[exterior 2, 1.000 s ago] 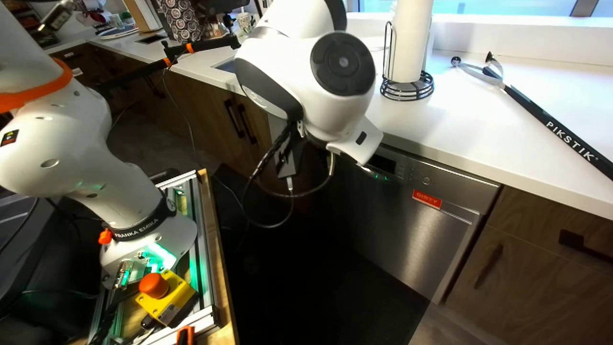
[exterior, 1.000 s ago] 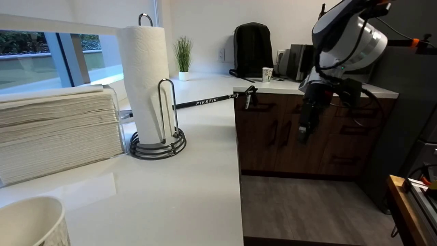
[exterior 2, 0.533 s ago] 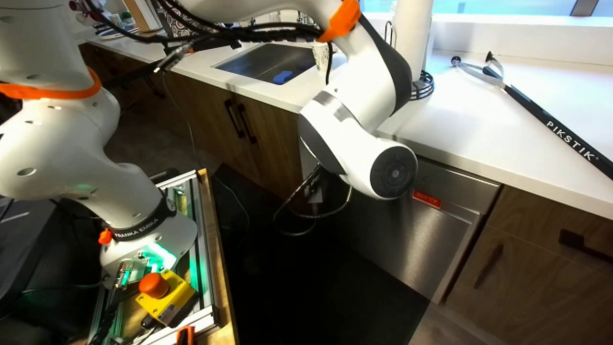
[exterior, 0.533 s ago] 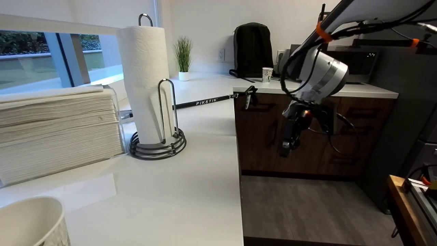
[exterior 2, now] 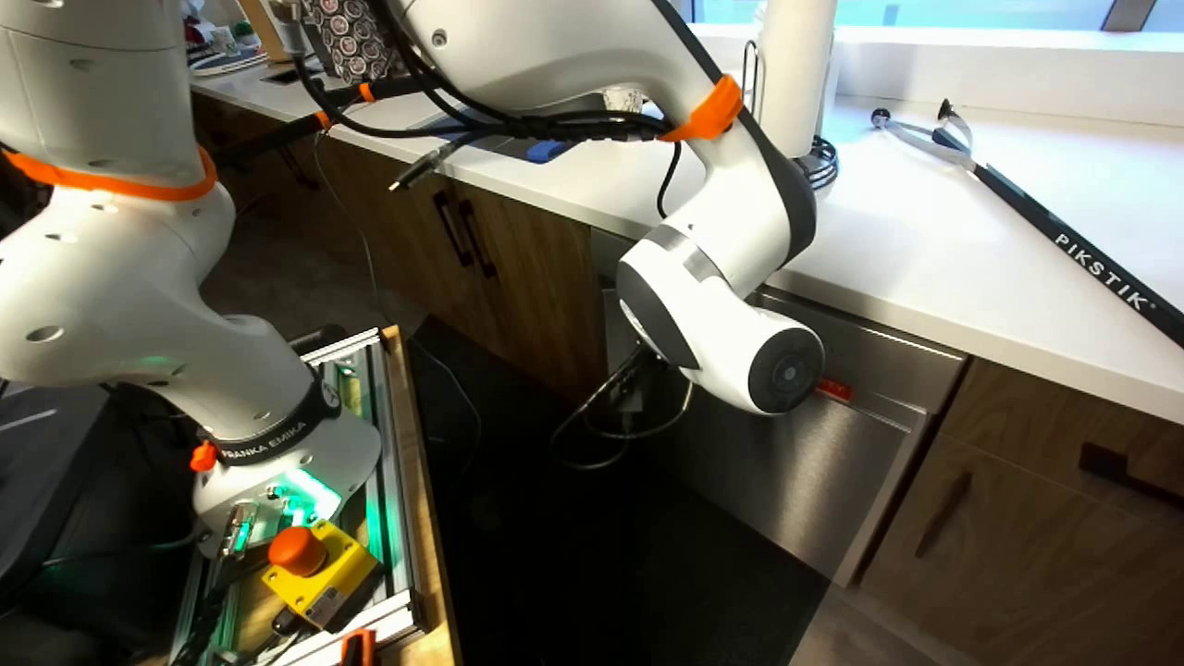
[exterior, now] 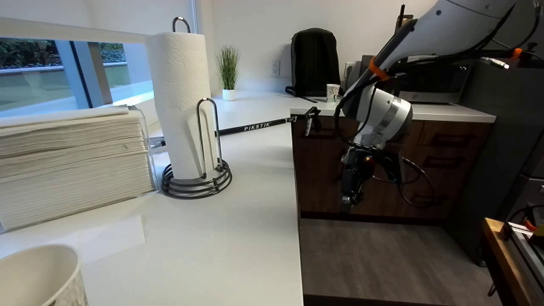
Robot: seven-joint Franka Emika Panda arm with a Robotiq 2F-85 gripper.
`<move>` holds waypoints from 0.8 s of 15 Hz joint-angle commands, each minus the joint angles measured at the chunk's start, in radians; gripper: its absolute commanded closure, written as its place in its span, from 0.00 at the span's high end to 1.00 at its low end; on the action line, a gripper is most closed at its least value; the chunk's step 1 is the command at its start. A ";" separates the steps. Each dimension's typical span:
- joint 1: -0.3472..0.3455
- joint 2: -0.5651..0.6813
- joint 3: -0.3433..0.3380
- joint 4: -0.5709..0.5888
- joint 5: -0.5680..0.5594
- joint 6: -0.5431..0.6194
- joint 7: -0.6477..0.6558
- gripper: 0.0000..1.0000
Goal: Press one of the buttons on the left side of the dish washing machine
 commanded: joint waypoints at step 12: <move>-0.060 0.124 0.062 0.008 0.321 -0.021 -0.081 0.00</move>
